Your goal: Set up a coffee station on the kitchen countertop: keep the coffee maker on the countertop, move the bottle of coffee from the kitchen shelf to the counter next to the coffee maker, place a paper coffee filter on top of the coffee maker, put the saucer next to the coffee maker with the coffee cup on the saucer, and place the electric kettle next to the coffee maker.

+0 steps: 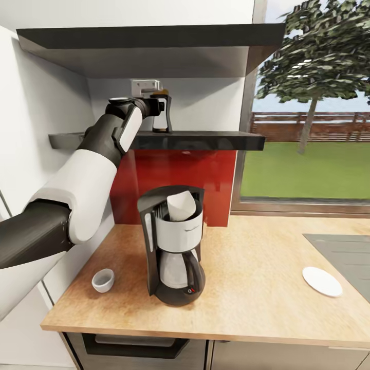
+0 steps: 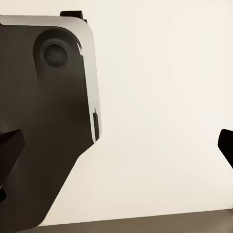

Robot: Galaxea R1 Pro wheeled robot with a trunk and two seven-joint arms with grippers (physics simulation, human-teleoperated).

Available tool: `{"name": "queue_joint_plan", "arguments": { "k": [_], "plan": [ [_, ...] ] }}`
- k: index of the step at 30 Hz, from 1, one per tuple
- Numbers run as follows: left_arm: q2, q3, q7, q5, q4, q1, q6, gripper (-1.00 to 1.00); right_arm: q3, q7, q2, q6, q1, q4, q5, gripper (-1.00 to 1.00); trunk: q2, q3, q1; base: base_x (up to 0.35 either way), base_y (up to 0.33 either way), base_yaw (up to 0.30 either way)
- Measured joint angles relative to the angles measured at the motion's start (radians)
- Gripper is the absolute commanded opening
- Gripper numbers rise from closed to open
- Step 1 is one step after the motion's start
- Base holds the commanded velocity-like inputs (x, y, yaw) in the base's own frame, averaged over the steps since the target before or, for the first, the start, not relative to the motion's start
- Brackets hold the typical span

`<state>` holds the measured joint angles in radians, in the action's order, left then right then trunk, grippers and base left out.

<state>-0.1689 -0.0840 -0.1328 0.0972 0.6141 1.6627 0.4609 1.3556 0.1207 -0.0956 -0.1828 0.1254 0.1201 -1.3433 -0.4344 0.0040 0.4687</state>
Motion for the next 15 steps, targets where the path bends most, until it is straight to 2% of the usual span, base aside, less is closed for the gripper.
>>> {"name": "queue_joint_plan", "arguments": {
  "k": [8,15],
  "plan": [
    [-0.001,0.0,0.0,0.001,0.0,0.0,-0.003,1.0,0.0,0.0,0.0,0.0,0.0,0.0,0.0,1.0,0.0,0.0,0.0,0.017,0.0,0.0],
    [-0.001,0.0,0.0,0.001,-0.001,0.0,-0.003,1.0,0.0,0.0,0.0,0.0,0.0,0.0,0.0,1.0,0.0,0.0,0.0,0.151,0.0,0.0]
  ]
}}
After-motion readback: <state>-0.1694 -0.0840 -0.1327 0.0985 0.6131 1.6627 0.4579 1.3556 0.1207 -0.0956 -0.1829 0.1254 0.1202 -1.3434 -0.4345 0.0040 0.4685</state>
